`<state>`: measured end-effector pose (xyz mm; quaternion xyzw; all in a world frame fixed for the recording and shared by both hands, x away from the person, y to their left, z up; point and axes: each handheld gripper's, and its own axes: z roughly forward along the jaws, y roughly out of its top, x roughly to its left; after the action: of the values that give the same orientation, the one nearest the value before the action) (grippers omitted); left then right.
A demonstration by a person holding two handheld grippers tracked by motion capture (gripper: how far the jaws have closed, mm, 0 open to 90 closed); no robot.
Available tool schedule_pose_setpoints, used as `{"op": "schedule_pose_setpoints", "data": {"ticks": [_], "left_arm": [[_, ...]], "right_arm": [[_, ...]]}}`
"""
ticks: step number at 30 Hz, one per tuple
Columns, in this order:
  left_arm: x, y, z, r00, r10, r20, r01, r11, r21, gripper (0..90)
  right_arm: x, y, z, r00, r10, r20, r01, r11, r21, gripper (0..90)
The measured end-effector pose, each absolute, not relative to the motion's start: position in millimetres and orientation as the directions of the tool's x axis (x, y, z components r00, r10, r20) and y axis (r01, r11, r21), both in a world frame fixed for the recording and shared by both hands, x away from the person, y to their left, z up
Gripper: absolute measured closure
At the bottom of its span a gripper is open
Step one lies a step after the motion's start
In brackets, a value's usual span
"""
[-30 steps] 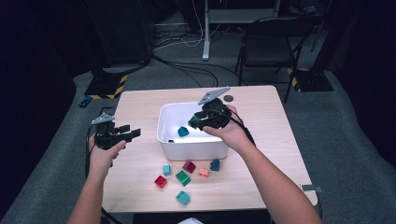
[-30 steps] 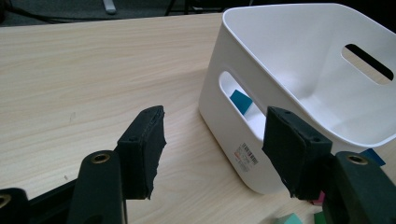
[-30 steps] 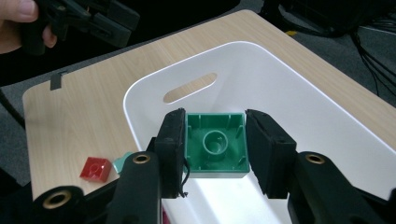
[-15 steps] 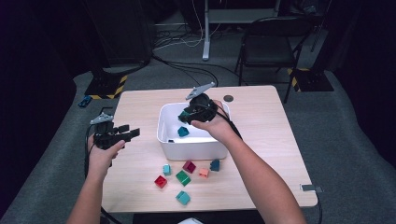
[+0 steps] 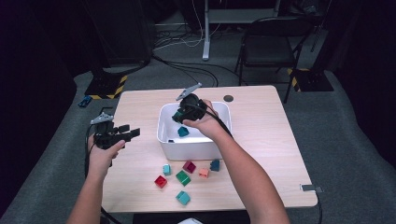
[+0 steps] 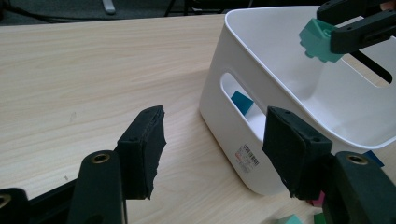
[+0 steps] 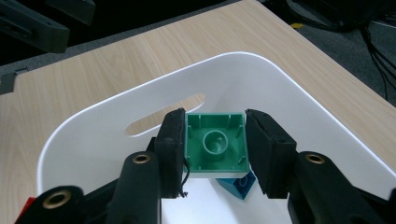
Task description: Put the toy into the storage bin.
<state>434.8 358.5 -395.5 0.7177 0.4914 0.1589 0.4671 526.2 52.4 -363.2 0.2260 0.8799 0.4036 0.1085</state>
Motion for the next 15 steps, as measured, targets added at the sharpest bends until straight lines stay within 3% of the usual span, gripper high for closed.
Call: {"op": "schedule_pose_setpoints", "data": {"ticks": [12,15], "left_arm": [[434.7,359.7,-394.7,0.47,0.851,-0.233,0.558,-0.083,0.825,38.5],[434.8,360.0,-395.1,0.468,0.852,-0.234,0.557,-0.078,0.827,38.5]], "right_arm": [[537.2,63.7,-379.1,-0.866,0.499,0.005,0.345,0.593,0.728,58.2],[539.9,63.4,-381.0,-0.864,0.503,0.0,0.343,0.589,0.732,53.3]]}}
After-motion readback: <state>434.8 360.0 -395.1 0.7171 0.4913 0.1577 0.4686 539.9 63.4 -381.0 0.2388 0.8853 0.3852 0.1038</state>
